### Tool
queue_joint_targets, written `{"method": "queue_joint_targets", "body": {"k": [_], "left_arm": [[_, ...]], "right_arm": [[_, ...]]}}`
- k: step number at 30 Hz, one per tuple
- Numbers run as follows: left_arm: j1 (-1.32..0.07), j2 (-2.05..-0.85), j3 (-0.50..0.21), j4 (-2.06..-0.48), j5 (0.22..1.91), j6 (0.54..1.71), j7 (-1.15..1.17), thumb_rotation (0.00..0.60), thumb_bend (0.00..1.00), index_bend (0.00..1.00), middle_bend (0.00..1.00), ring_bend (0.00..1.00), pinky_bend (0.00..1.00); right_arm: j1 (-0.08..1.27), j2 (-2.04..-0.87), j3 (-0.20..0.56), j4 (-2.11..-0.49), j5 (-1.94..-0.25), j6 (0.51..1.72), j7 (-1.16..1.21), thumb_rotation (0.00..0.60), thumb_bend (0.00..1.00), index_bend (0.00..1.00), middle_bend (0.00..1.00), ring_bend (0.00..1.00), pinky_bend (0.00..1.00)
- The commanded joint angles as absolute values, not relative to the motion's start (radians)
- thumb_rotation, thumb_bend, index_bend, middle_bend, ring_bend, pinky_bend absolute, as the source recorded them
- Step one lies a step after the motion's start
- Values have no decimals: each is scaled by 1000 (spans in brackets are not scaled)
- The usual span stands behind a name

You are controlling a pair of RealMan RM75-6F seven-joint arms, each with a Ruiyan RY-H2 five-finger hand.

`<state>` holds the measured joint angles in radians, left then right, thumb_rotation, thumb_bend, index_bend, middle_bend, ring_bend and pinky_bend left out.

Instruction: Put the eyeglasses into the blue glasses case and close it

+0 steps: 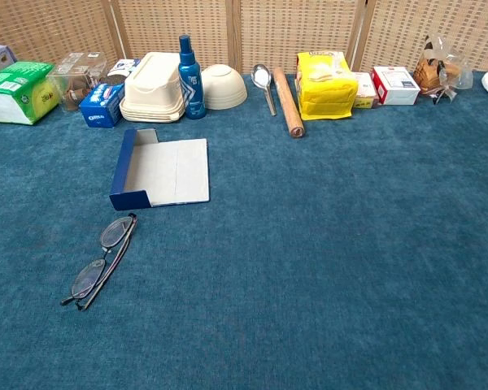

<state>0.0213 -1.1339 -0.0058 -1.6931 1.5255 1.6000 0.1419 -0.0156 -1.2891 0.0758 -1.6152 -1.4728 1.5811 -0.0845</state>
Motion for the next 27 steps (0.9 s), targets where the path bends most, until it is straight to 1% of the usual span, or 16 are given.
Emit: {"method": "queue_joint_targets", "body": {"k": [1,12,19,22,27], "left_arm": [[17,-1134,-7,-1694,1522,1592,142,600,143,68,0,0,0],[-1,-1113,-11,-1708,1517,1556,140,600,143,72,3,0,0],[-43,-1067,-24,-1735,1502,1484,82,600,143,74,9,0,0],[-77,-1032,-26,-1754,1490,1417,27,600,143,73,31,0,0],[-160,-940,-37,-1813,1420,1227,-157,600,144,72,41,0,0]], "right_arm": [[-13,-1294,78,-1614,-1474,1580,-85,600,372,24,195,0,47],[-17,-1297,78,-1605,-1471,1581,-76,600,375,20,194,0,47],[-20,-1297,81,-1603,-1468,1583,-68,600,376,21,194,0,47],[-23,-1294,81,-1603,-1465,1584,-67,600,377,21,193,0,47],[-32,-1288,83,-1602,-1464,1599,-58,600,377,21,192,0,47]]}}
